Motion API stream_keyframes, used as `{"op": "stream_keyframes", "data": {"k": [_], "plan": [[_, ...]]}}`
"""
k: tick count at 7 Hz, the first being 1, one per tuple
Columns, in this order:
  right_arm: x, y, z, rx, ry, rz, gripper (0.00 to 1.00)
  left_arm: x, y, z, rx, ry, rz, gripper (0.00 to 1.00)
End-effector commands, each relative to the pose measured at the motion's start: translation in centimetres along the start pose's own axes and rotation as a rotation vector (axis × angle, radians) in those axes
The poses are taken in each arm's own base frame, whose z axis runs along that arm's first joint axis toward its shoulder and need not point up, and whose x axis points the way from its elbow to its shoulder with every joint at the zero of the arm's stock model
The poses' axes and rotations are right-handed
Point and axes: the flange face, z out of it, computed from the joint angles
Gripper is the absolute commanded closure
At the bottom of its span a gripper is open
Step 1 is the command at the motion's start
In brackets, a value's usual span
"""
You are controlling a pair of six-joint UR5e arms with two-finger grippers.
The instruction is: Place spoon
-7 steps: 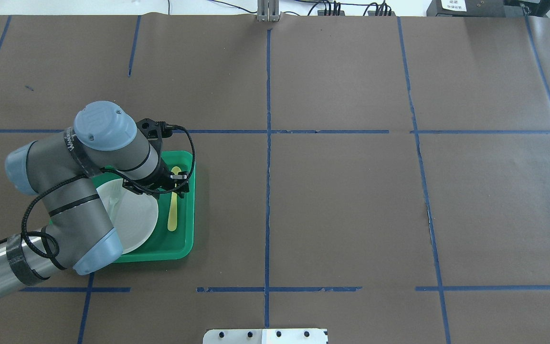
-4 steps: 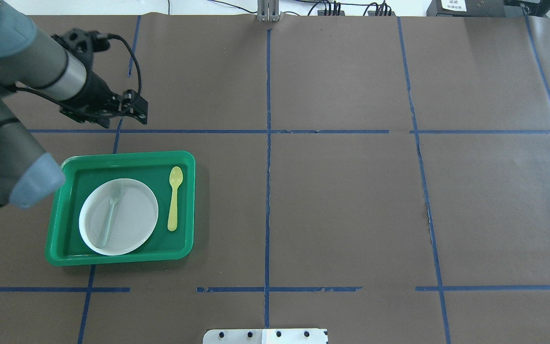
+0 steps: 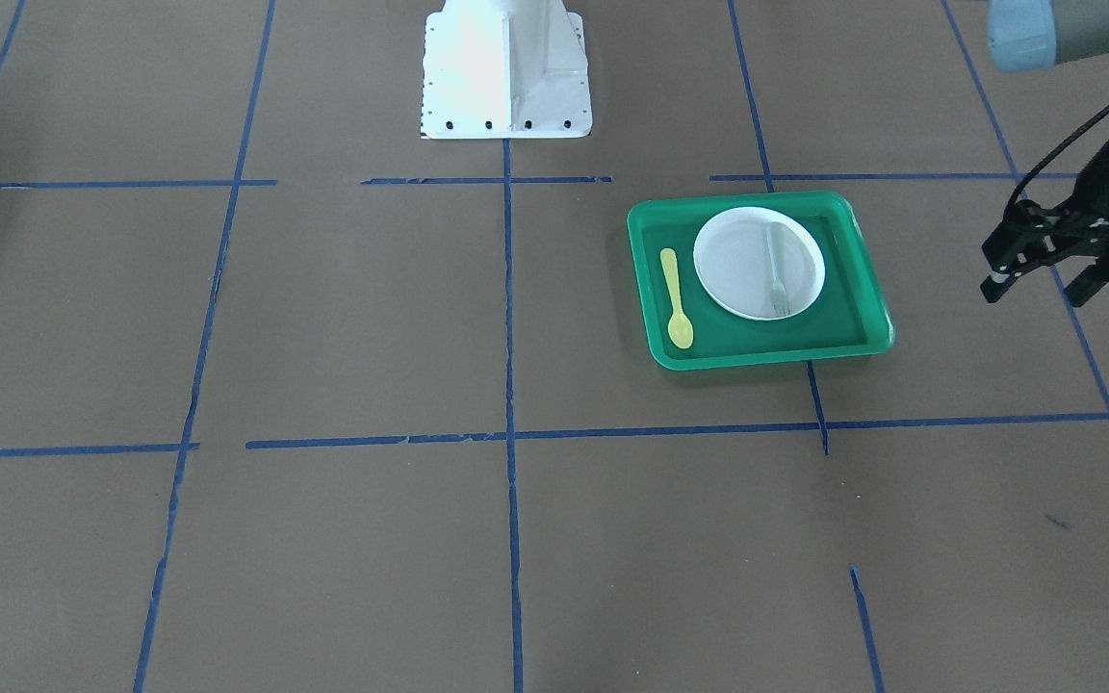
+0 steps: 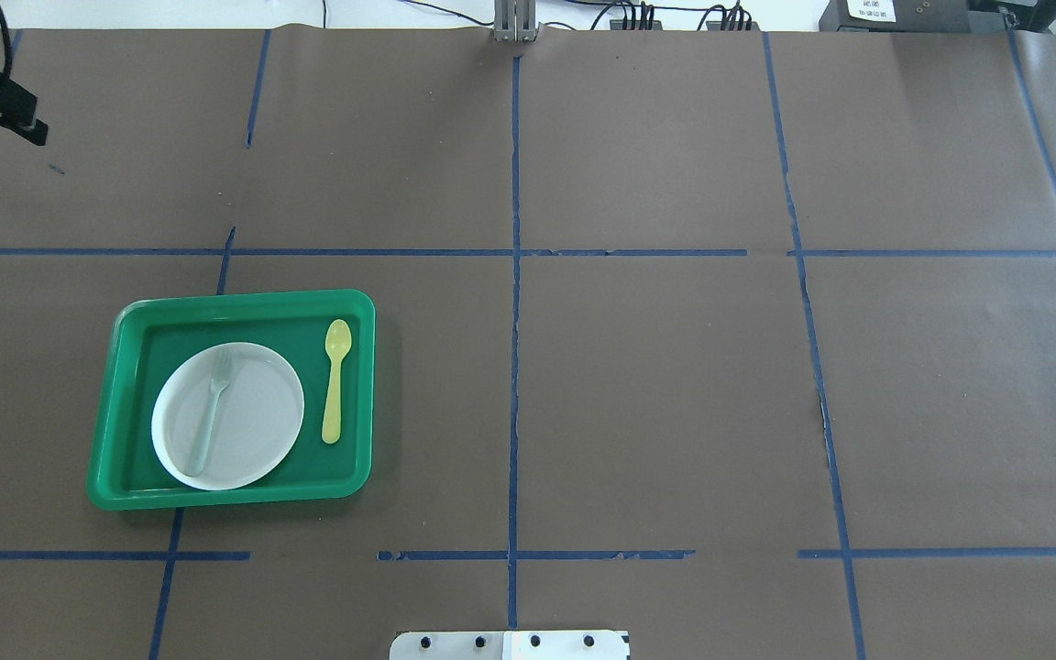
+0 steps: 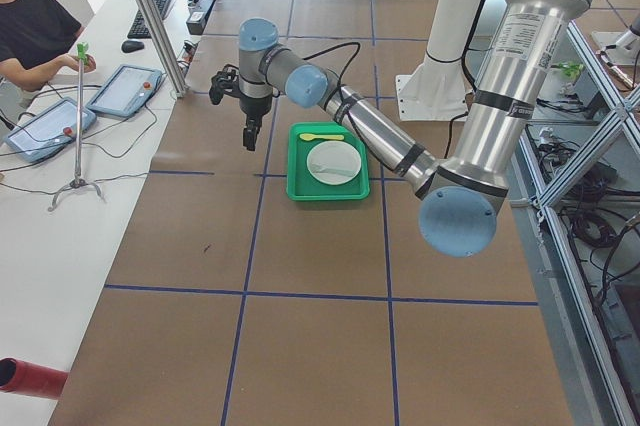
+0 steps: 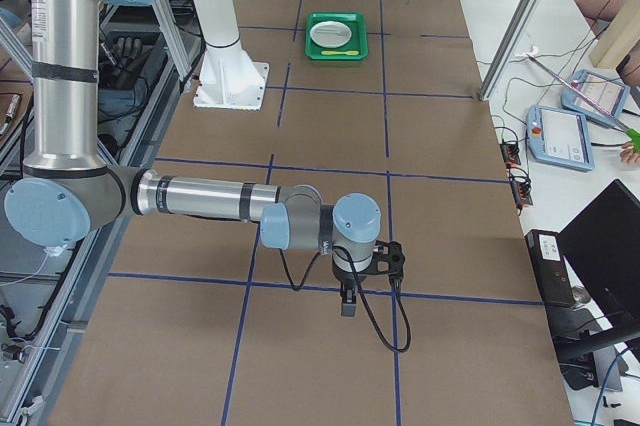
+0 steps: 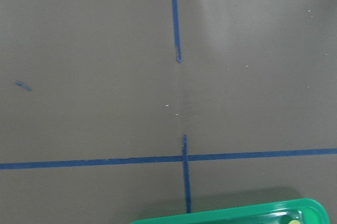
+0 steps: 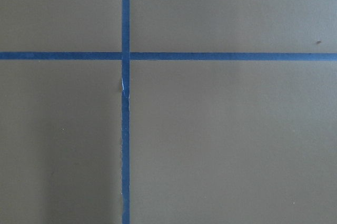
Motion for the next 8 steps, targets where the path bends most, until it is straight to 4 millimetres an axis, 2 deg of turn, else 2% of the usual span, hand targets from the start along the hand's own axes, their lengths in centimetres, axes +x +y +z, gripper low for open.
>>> {"op": "stream_keyframes", "data": {"k": [1, 2, 3, 8], "plan": [[0.0, 0.0, 0.0, 0.0, 0.001, 0.0, 0.0, -7.2, -0.2, -2.2, -0.047, -0.071, 0.059, 0.13], [0.0, 0.0, 0.0, 0.0, 0.001, 0.0, 0.0, -10.7, -0.8, -2.9, -0.053, -0.058, 0.023, 0.14], [0.0, 0.0, 0.0, 0.0, 0.001, 0.0, 0.0, -13.1, -1.1, -2.8, -0.072, 0.001, 0.032, 0.15], [0.0, 0.0, 0.0, 0.0, 0.001, 0.0, 0.0, -13.6, -1.5, -2.2, -0.085, -0.001, 0.036, 0.14]]}}
